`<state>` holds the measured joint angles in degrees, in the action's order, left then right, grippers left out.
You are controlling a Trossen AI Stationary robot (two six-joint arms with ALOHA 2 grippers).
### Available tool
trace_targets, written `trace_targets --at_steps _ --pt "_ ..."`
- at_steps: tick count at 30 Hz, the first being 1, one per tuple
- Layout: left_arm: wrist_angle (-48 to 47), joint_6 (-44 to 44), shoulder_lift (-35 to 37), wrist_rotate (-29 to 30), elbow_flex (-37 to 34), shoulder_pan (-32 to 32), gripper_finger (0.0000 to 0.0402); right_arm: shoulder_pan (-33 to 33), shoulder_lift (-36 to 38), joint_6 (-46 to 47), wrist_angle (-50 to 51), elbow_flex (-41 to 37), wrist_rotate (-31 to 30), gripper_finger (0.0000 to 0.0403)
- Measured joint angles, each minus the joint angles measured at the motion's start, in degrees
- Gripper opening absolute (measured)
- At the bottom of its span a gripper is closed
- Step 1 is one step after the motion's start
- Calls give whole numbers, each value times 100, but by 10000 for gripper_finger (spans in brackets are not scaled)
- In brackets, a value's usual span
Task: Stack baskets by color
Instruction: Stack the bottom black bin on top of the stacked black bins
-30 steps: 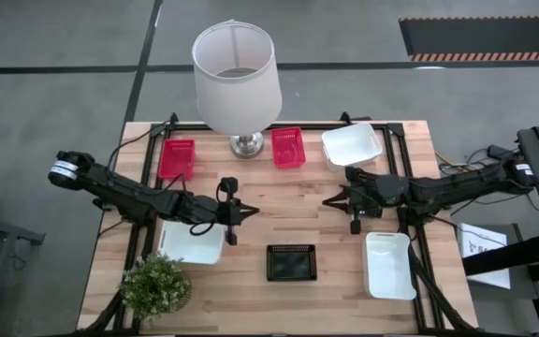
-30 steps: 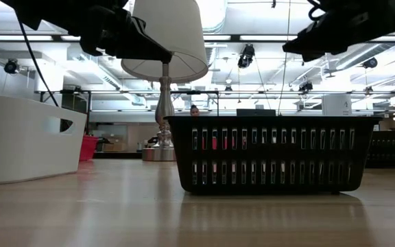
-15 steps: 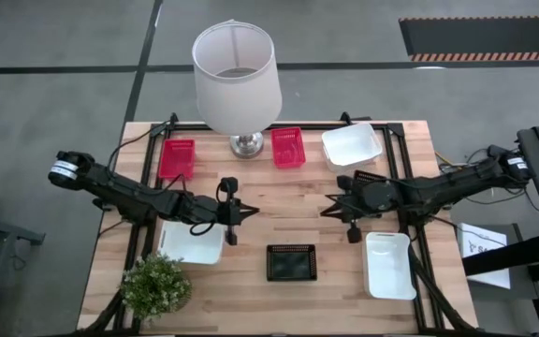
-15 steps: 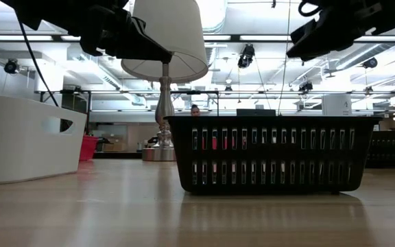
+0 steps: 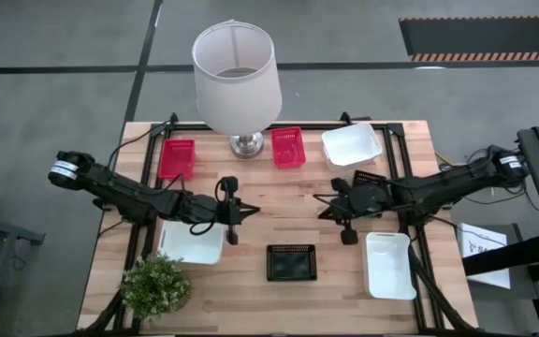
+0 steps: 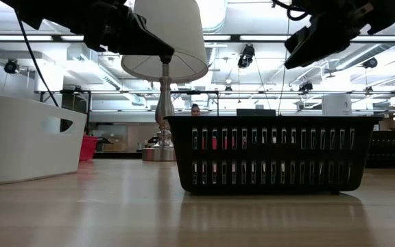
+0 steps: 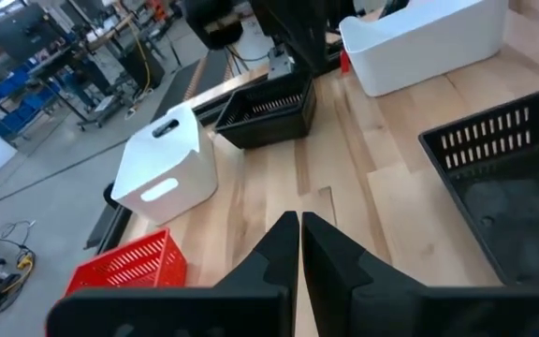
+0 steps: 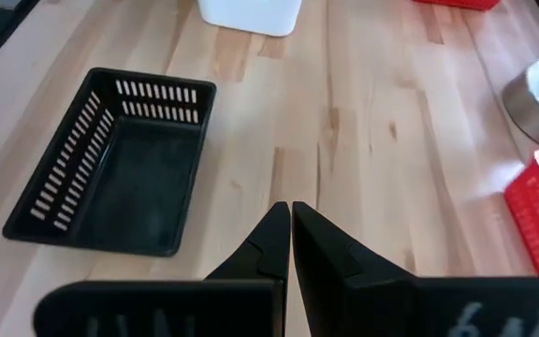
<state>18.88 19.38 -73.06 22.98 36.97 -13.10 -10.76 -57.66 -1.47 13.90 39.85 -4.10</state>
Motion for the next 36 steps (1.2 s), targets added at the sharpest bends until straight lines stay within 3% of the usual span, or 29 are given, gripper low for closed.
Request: trace_targets --at_steps 6,20,28,36 --pt "48 241 0 0 30 0 1 -266 -598 16 -221 318 -18 30" --pt "662 185 4 0 72 -2 1 -614 -1535 1100 -10 1063 -4 175" --pt "641 178 4 -1 37 -4 1 -844 -2453 1528 19 1669 -42 179" --pt "625 196 4 -2 33 -7 1 -1044 -3282 1829 780 2374 -40 166"
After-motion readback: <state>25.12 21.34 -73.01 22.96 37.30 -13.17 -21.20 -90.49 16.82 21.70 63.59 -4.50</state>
